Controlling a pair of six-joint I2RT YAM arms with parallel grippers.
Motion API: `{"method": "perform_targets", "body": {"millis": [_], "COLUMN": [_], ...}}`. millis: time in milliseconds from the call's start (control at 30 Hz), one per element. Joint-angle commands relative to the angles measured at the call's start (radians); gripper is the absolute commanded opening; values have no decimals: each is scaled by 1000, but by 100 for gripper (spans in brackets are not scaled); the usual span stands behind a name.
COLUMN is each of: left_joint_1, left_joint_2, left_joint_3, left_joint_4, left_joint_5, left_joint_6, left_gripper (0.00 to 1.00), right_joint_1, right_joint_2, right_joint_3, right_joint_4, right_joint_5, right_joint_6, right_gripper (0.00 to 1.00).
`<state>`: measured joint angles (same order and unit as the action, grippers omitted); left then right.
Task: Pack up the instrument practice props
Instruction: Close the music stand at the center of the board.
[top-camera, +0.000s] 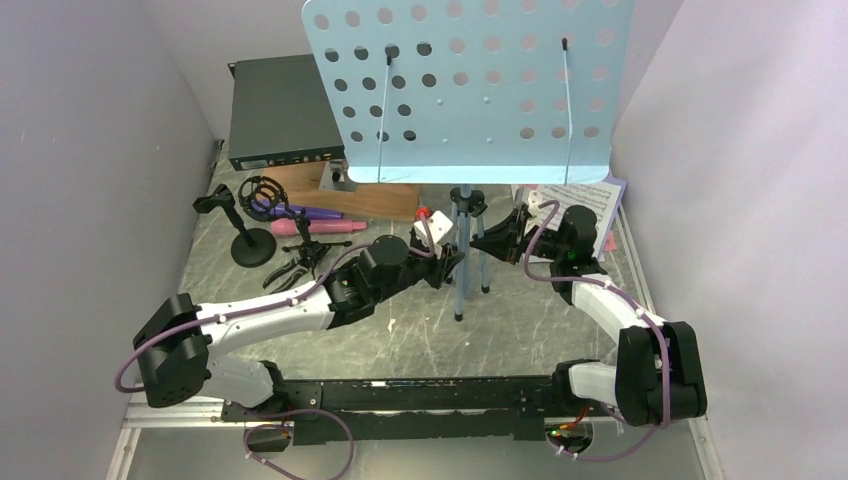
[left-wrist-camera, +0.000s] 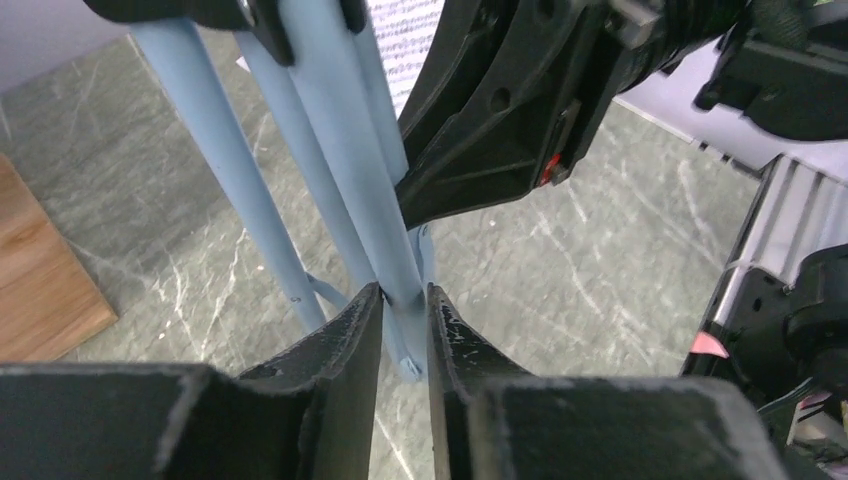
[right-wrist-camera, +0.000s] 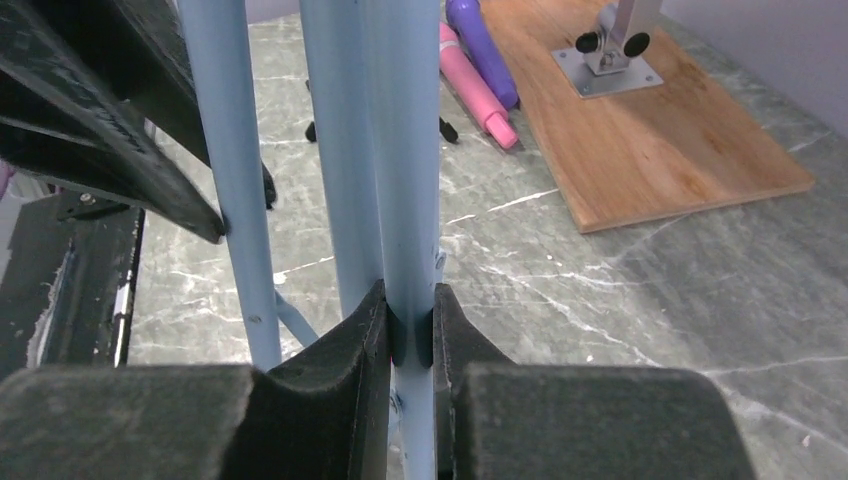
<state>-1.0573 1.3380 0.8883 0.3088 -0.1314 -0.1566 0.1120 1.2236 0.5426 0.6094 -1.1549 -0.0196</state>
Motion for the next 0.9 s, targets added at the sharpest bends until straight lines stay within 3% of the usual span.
{"method": "perform_targets", "body": {"millis": [0,300,500,867], "left_joint_1": [-6,-4,-5,-7], "left_joint_2": [-85,-202,-245,-40], "left_joint_3": [2,-84,-123,-8], "left_joint_4": [158,153,268,564], "left_joint_5": [49,23,-4,-93], "left_joint_6": [37,40,75,184], "left_gripper": [31,58,74,89], "right_joint_1": [-11,-17,-20,-18], "right_joint_2": [-14,12,17,8], "right_joint_3": [33,42,46,52], "right_joint_4": [150,37,18,13], "right_joint_5": [17,15,16,14], "right_joint_6": [35,-81,-93,-69], "right_gripper": [0,0,0,0]}}
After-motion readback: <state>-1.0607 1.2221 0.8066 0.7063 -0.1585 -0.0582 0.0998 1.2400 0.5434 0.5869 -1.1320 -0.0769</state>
